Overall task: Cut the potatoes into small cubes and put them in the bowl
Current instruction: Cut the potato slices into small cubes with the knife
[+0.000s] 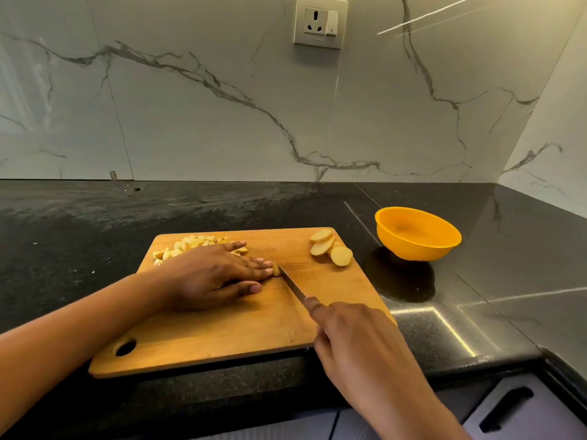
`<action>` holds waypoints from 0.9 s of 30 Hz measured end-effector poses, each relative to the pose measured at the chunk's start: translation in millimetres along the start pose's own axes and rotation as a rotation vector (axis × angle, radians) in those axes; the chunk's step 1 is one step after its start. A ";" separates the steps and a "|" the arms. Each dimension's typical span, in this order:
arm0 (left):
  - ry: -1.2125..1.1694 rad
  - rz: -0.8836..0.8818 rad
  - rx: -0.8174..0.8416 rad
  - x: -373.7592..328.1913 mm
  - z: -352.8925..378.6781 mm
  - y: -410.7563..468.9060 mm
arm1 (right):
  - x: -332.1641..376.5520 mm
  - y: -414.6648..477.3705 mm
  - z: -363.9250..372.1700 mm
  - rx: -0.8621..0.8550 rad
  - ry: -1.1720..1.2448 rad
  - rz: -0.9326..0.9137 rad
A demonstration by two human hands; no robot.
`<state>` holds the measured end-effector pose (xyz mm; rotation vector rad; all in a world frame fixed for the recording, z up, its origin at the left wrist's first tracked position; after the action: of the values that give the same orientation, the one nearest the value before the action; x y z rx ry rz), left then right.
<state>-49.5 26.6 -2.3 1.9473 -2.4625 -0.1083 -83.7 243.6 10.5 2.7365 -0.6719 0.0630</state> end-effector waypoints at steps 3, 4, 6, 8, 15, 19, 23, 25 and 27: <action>0.023 0.000 -0.050 -3.7 -0.2 -2.4 | -1.7 -4.9 -11.0 -0.012 0.011 0.017; 0.027 0.004 -0.070 -4.6 -0.8 -4.0 | -1.5 -5.6 -13.9 -0.021 0.014 0.017; 0.030 0.007 -0.084 -5.1 -0.8 -5.5 | -0.5 -8.0 -18.2 -0.034 0.011 0.022; 0.030 0.010 -0.099 -4.7 -0.9 -6.3 | 0.7 -9.5 -20.6 -0.052 0.005 0.032; 0.052 0.014 -0.138 -4.5 -1.2 -6.9 | 1.6 8.0 -6.5 -0.168 0.026 0.071; 0.041 0.022 -0.159 -4.3 -2.1 -6.4 | 1.0 14.7 3.8 -0.159 0.036 0.073; 0.048 0.044 -0.181 -4.6 -2.1 -6.0 | 2.6 16.6 8.2 -0.158 0.045 0.046; 0.046 0.040 -0.190 -3.3 -1.5 -5.7 | 5.9 19.4 10.0 -0.138 0.038 0.022; 0.048 0.036 -0.201 -2.2 -1.2 -5.8 | 8.8 25.6 12.2 -0.097 0.018 0.000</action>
<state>-43.4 27.4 -1.4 1.8017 -2.3526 -0.2930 -88.1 214.4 7.5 2.6397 -0.6532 0.0541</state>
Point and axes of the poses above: each hand's wrist, its own y-axis towards the middle knuckle, its own z-axis out of the palm, x = y × z, the point moved 4 cm from there along y, towards the middle knuckle, and after that the axes turned 1 degree about -y, right-handed, at the moved point
